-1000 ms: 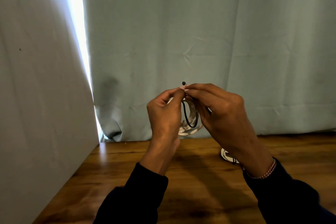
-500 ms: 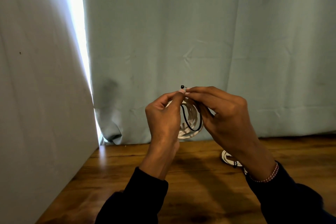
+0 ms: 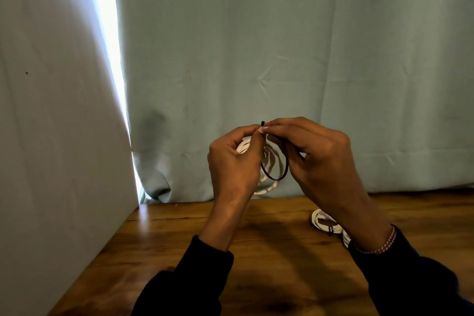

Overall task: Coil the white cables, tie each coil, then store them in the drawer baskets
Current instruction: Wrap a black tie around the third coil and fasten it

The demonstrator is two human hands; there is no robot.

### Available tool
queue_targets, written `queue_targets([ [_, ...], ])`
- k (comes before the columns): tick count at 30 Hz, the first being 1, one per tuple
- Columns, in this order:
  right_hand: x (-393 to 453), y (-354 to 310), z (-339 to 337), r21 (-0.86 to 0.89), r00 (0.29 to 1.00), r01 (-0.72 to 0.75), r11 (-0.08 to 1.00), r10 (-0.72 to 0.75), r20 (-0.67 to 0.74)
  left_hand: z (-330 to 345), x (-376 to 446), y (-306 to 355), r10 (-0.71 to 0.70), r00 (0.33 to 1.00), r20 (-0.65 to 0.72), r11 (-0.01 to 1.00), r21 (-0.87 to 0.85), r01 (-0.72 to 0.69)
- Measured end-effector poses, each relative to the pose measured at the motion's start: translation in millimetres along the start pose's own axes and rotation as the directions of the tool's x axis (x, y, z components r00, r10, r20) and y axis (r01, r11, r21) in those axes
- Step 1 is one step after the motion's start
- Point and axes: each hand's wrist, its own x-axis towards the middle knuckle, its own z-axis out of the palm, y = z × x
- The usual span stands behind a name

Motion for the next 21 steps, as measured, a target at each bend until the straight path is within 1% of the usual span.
queue_targets([
  [4,1.0,1.1,-2.0,0.021,0.995,-0.075,0.997,0.076,-0.067,-2.6,3.0,-1.8,0.064,0.997,0.049,0.993,0.099,-0.069],
  [8,0.6,1.4,-3.9,0.048,0.997,-0.029,0.998,0.032,-0.069,-1.7,3.6,-3.2,0.088,0.995,0.039,0.985,0.144,-0.093],
  [10,0.2,1.9,-3.3,0.05,0.999,-0.006,0.999,0.008,-0.046,-1.8,3.3,-3.6,0.095,0.995,0.032,0.984,0.146,-0.099],
  [14,-1.4,1.6,0.4,0.003,0.999,0.035,0.999,-0.035,0.002,-2.5,2.8,-5.5,0.129,0.991,0.041,0.976,0.169,-0.134],
  [18,-5.4,2.8,2.7,-0.065,0.998,-0.015,0.998,0.011,-0.064,-0.3,-1.4,-4.6,0.156,0.984,0.083,0.966,0.198,-0.169],
  [21,-2.7,7.0,-0.5,-0.002,0.994,-0.073,0.997,0.073,-0.085,-0.3,-1.0,-4.2,0.155,0.981,0.12,0.968,0.18,-0.175],
])
